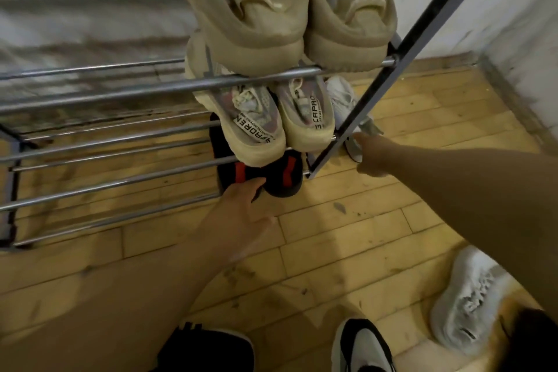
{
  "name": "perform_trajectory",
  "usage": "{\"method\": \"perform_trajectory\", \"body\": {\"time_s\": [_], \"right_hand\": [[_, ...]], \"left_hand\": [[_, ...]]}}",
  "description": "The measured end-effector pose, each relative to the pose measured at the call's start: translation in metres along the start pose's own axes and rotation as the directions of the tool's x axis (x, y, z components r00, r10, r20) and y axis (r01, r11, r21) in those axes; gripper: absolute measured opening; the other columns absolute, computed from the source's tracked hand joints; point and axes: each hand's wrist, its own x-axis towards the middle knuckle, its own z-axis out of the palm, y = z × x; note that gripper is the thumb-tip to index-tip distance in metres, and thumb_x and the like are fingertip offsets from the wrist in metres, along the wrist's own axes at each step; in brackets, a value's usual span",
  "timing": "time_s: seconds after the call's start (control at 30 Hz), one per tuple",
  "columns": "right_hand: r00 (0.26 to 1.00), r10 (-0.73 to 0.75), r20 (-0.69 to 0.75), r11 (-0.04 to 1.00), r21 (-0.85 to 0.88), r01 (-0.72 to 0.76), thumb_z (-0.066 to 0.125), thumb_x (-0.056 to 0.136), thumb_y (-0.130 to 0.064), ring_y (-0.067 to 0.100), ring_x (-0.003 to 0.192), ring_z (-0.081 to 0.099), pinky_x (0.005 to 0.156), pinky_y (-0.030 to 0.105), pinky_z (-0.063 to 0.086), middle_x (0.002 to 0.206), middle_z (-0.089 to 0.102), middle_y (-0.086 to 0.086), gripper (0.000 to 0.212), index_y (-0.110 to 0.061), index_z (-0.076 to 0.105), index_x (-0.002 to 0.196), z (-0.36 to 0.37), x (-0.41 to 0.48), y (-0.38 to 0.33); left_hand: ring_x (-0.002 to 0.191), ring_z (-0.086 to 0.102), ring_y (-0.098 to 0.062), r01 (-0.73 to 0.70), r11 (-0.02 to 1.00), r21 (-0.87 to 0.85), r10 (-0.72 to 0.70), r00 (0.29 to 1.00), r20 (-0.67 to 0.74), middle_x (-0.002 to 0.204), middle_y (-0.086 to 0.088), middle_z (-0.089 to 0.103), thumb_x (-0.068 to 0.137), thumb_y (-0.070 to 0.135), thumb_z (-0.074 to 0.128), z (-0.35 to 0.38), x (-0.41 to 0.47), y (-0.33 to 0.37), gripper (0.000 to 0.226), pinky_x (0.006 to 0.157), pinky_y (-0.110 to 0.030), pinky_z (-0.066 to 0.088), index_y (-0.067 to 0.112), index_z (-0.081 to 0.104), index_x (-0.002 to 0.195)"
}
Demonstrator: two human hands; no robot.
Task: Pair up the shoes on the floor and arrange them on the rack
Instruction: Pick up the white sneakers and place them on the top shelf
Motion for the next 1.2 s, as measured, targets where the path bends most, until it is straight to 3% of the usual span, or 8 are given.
{"method": "perform_trajectory", "body": {"time_s": [0.27,0.4,0.47,0.57,0.73,0.83,1.07,1.2], "right_hand": [[0.937,-0.301,0.176,0.953,0.023,0.302,0.066,0.089,-0.027,0.026,0.104,0.063,0.079,0.03,0.047,0.122,0.064,0.001,0.059,-0.037,0.041,0.141,0.016,-0.148,-0.012],[0.947,-0.311,0.084,0.91,0.314,0.271,0.071,0.087,-0.027,0.011,0.085,0.066,0.075,0.03,0.055,0.099,0.07,-0.01,0.041,-0.04,0.055,0.122,-0.028,-0.223,-0.01],[0.977,-0.213,0.03,0.727,0.673,0.138,0.076,0.086,-0.014,0.018,0.079,0.071,0.076,0.037,0.059,0.09,0.075,0.0,0.037,-0.031,0.064,0.117,-0.051,-0.252,-0.004],[0.987,-0.162,0.002,0.228,0.973,0.036,0.072,0.089,0.003,0.02,0.071,0.068,0.066,0.03,0.059,0.086,0.071,0.012,0.036,-0.013,0.065,0.12,-0.068,-0.293,0.008],[0.996,-0.064,-0.064,-0.263,0.964,0.045,0.063,0.093,0.006,0.015,0.068,0.072,0.055,0.023,0.058,0.083,0.075,0.008,0.031,-0.013,0.063,0.118,-0.079,-0.342,0.024],[0.989,-0.049,-0.137,-0.4,0.91,0.106,0.059,0.093,0.008,0.015,0.067,0.072,0.056,0.023,0.058,0.085,0.076,0.009,0.032,-0.013,0.062,0.116,-0.089,-0.369,0.033],[0.933,0.055,-0.355,-0.419,0.84,0.344,0.066,0.085,0.006,0.023,0.084,0.075,0.07,0.029,0.063,0.095,0.075,0.015,0.042,-0.008,0.06,0.123,-0.097,-0.45,0.085],[0.91,0.142,-0.391,-0.134,0.903,0.409,0.075,0.081,0.003,0.018,0.085,0.073,0.077,0.032,0.06,0.093,0.075,0.005,0.049,-0.02,0.063,0.123,-0.067,-0.497,0.123]], "left_hand": [[0.154,0.024,-0.016,-0.004,1.0,-0.021,0.007,0.99,0.141,0.168,0.01,0.017,0.094,0.043,0.072,0.018,-0.042,0.005,0.088,0.113,-0.026,0.029,0.044,0.016,0.161],[0.132,0.009,0.033,-0.194,0.981,-0.008,0.192,0.958,0.215,0.138,0.064,-0.001,0.081,0.06,0.079,0.024,-0.08,0.054,0.092,0.105,-0.005,0.021,0.079,0.007,0.137],[0.132,0.015,0.029,-0.291,0.956,-0.036,0.29,0.925,0.245,0.135,0.063,0.003,0.078,0.063,0.081,0.03,-0.096,0.084,0.097,0.107,-0.008,0.022,0.075,0.007,0.139],[0.143,0.033,0.0,-0.307,0.936,-0.169,0.337,0.921,0.196,0.159,0.03,0.026,0.069,0.066,0.085,0.031,-0.117,0.13,0.113,0.116,-0.031,0.037,0.061,0.009,0.153],[0.135,0.034,0.005,-0.419,0.903,-0.093,0.422,0.906,0.019,0.15,0.029,0.03,0.059,0.066,0.09,0.021,-0.148,0.186,0.127,0.108,-0.025,0.034,0.062,0.003,0.153],[0.139,0.031,0.003,-0.455,0.888,-0.068,0.453,0.891,-0.039,0.153,0.024,0.026,0.053,0.064,0.094,0.022,-0.163,0.21,0.142,0.109,-0.023,0.03,0.063,-0.008,0.151],[0.14,0.037,-0.001,-0.618,0.782,0.088,0.62,0.784,-0.003,0.151,0.021,0.033,0.066,0.046,0.094,0.023,-0.194,0.286,0.131,0.111,-0.024,0.033,0.059,-0.001,0.154],[0.126,0.036,0.006,-0.695,0.646,0.316,0.638,0.719,0.277,0.15,0.024,0.032,0.072,0.044,0.089,0.031,-0.214,0.318,0.117,0.102,-0.022,0.036,0.059,0.006,0.153]]}}
